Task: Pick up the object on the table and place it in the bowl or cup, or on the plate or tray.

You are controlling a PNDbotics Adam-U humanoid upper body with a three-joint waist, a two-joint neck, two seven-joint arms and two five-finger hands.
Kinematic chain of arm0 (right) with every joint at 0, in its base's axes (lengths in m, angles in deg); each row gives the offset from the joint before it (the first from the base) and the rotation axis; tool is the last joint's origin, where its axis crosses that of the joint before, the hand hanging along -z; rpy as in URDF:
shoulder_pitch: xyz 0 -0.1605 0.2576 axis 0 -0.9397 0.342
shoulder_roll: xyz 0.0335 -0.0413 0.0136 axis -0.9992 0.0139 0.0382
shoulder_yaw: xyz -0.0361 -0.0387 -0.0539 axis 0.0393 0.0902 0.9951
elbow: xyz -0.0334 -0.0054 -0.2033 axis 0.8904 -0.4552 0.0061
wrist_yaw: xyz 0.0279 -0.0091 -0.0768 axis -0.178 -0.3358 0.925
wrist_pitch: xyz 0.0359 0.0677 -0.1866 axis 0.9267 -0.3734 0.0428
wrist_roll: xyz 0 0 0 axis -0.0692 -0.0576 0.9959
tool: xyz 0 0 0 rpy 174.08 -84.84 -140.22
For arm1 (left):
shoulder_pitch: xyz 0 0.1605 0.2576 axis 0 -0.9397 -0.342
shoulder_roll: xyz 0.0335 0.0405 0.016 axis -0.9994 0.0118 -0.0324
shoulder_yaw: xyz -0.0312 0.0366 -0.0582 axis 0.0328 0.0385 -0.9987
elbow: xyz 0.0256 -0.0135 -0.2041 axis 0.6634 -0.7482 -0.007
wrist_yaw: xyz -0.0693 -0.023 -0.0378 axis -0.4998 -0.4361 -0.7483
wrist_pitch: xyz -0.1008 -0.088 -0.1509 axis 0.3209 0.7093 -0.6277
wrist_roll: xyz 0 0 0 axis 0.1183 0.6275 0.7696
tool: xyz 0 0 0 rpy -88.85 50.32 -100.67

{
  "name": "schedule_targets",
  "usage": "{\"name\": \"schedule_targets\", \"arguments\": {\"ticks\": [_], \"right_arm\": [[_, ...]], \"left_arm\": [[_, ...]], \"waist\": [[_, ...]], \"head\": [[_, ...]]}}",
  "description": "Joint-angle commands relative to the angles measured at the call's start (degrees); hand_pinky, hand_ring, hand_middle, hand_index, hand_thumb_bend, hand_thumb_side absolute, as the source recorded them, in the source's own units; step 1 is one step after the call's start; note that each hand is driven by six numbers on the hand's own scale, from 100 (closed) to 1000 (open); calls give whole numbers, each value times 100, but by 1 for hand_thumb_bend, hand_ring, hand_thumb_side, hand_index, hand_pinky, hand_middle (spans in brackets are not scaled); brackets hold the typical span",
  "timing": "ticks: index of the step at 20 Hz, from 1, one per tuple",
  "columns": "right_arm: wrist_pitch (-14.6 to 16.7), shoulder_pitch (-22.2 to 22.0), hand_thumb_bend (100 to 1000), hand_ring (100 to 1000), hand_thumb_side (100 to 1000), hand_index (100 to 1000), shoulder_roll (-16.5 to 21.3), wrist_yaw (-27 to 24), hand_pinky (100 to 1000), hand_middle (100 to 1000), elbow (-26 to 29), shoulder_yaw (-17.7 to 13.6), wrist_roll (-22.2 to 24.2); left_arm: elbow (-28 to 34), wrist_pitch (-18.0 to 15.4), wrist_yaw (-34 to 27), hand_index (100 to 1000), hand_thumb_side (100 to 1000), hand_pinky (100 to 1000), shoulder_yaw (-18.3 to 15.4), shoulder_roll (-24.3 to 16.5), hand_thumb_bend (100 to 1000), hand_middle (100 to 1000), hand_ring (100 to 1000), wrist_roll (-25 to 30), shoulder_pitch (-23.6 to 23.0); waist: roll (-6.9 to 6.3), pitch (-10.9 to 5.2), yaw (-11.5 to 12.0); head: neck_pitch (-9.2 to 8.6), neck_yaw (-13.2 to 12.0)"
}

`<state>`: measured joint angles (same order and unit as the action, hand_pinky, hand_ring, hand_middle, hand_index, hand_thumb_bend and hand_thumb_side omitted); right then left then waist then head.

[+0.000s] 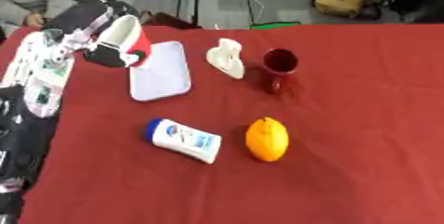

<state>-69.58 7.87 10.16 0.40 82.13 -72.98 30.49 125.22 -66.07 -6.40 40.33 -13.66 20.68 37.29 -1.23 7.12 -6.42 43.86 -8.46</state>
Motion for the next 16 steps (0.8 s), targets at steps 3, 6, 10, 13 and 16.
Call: {"name": "schedule_targets", "arguments": {"ticks": [3,6,10,13,16], "right_arm": [[21,68,486,635,711,881,73,-19,535,825,61,27,39],[24,74,486,635,711,881,76,-26,535,825,60,34,48],[26,73,484,634,711,881,72,-28,535,825,58,38,58],[26,73,484,633,711,881,70,-29,535,825,57,34,57],[26,69,485,633,711,881,69,-29,535,825,56,33,55]], "left_arm": [[-1191,-148,456,830,276,466,109,-368,634,636,511,-260,560],[-1735,-276,696,828,291,504,156,-449,686,655,530,-664,746],[-2204,-436,863,832,325,548,168,-455,682,661,549,-1174,859],[-2425,-529,865,833,324,553,160,-444,664,656,546,-1463,876],[-2491,-529,782,831,283,548,106,-429,639,621,513,-1800,886]], "waist": [[24,-50,-101],[23,-51,-123],[23,-56,-139],[26,-56,-149],[28,-55,-151]], "head": [[24,-69],[25,-79],[13,-80],[-2,-83],[-9,-81]]}}
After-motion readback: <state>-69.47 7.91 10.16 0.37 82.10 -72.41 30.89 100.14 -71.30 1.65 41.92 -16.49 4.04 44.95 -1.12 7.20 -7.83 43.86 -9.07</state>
